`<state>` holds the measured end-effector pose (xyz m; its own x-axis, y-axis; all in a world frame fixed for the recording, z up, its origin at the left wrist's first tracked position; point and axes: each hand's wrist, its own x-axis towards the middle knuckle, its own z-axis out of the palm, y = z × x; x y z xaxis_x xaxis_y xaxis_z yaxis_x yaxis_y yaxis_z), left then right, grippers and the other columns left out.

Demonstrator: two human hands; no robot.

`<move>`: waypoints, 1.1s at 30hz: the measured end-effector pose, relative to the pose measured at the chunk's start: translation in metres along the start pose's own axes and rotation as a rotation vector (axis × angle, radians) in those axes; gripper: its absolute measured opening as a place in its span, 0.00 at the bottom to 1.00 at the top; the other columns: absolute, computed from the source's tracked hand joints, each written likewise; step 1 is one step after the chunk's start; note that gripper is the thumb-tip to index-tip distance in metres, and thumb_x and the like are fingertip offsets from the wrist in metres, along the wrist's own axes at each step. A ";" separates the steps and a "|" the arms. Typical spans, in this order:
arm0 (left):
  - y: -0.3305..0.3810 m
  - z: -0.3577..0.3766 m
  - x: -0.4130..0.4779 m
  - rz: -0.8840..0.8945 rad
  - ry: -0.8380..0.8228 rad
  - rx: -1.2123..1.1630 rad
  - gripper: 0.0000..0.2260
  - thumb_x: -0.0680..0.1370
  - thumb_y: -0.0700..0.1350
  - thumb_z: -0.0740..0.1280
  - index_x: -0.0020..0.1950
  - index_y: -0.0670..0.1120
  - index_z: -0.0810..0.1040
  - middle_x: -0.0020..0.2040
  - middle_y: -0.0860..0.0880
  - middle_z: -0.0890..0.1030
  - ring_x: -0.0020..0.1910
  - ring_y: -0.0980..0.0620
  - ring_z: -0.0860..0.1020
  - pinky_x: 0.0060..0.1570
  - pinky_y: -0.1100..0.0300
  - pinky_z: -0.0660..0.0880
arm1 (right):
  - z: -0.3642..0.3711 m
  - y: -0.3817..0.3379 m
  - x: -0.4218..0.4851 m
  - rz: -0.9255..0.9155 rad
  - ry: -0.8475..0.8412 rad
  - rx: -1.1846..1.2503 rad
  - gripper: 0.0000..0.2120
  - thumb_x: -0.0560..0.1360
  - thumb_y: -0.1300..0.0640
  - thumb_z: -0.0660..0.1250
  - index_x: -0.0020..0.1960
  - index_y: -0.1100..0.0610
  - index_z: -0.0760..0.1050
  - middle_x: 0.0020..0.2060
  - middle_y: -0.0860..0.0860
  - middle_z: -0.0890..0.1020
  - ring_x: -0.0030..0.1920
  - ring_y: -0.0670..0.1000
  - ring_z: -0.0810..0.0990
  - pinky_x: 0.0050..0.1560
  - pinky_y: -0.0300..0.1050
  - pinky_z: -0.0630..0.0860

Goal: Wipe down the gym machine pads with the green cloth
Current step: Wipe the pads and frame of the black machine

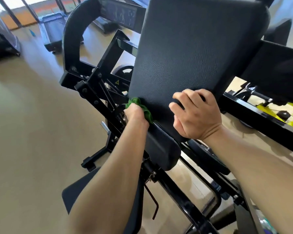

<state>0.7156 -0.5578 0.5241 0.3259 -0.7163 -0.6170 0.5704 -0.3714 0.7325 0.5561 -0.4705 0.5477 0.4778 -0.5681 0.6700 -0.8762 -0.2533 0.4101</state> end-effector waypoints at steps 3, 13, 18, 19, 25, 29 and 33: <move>-0.040 -0.013 -0.028 -0.061 -0.048 0.034 0.11 0.72 0.50 0.64 0.48 0.47 0.80 0.49 0.42 0.85 0.46 0.44 0.83 0.55 0.46 0.81 | -0.002 -0.001 0.000 0.008 -0.004 0.007 0.09 0.72 0.54 0.61 0.47 0.55 0.78 0.54 0.53 0.83 0.54 0.59 0.81 0.56 0.54 0.68; -0.071 -0.037 -0.072 -0.231 -0.103 0.075 0.11 0.81 0.41 0.61 0.58 0.37 0.79 0.48 0.39 0.83 0.44 0.41 0.82 0.53 0.44 0.81 | -0.002 -0.003 0.001 0.047 -0.008 0.029 0.09 0.74 0.54 0.60 0.47 0.55 0.77 0.52 0.53 0.82 0.54 0.59 0.80 0.55 0.54 0.69; -0.024 -0.008 -0.013 -0.076 -0.009 0.019 0.10 0.80 0.42 0.60 0.49 0.46 0.81 0.51 0.42 0.82 0.46 0.43 0.80 0.57 0.42 0.80 | -0.001 -0.001 0.000 0.016 0.005 0.038 0.08 0.73 0.54 0.61 0.46 0.55 0.77 0.53 0.53 0.82 0.54 0.59 0.81 0.55 0.54 0.69; -0.015 -0.003 0.002 -0.080 0.012 0.015 0.11 0.81 0.43 0.59 0.47 0.45 0.80 0.50 0.43 0.82 0.42 0.44 0.79 0.53 0.46 0.81 | 0.000 -0.001 -0.001 0.010 0.008 0.040 0.08 0.72 0.54 0.61 0.46 0.55 0.77 0.53 0.53 0.82 0.54 0.59 0.81 0.56 0.54 0.69; 0.038 0.011 0.067 0.140 -0.041 0.157 0.12 0.78 0.41 0.59 0.53 0.48 0.82 0.44 0.45 0.81 0.44 0.45 0.80 0.55 0.42 0.82 | 0.000 0.000 0.000 -0.005 0.019 0.021 0.08 0.70 0.53 0.62 0.45 0.55 0.77 0.52 0.53 0.83 0.53 0.58 0.82 0.55 0.53 0.69; 0.032 0.004 0.078 0.379 -0.117 0.491 0.19 0.77 0.50 0.60 0.66 0.53 0.79 0.59 0.46 0.83 0.61 0.41 0.80 0.67 0.44 0.75 | -0.001 0.000 0.000 -0.005 0.008 0.028 0.08 0.69 0.53 0.63 0.44 0.55 0.77 0.52 0.53 0.83 0.52 0.58 0.82 0.56 0.53 0.68; 0.001 -0.010 0.021 0.598 -0.152 0.571 0.21 0.85 0.45 0.60 0.79 0.51 0.68 0.77 0.49 0.71 0.76 0.50 0.69 0.76 0.58 0.61 | -0.002 -0.001 0.001 0.012 0.003 0.035 0.08 0.69 0.54 0.63 0.44 0.55 0.77 0.52 0.53 0.83 0.52 0.59 0.82 0.55 0.53 0.69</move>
<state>0.7307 -0.5673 0.5090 0.3239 -0.9440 -0.0628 -0.1489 -0.1164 0.9820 0.5571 -0.4693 0.5489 0.4674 -0.5690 0.6766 -0.8835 -0.2740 0.3799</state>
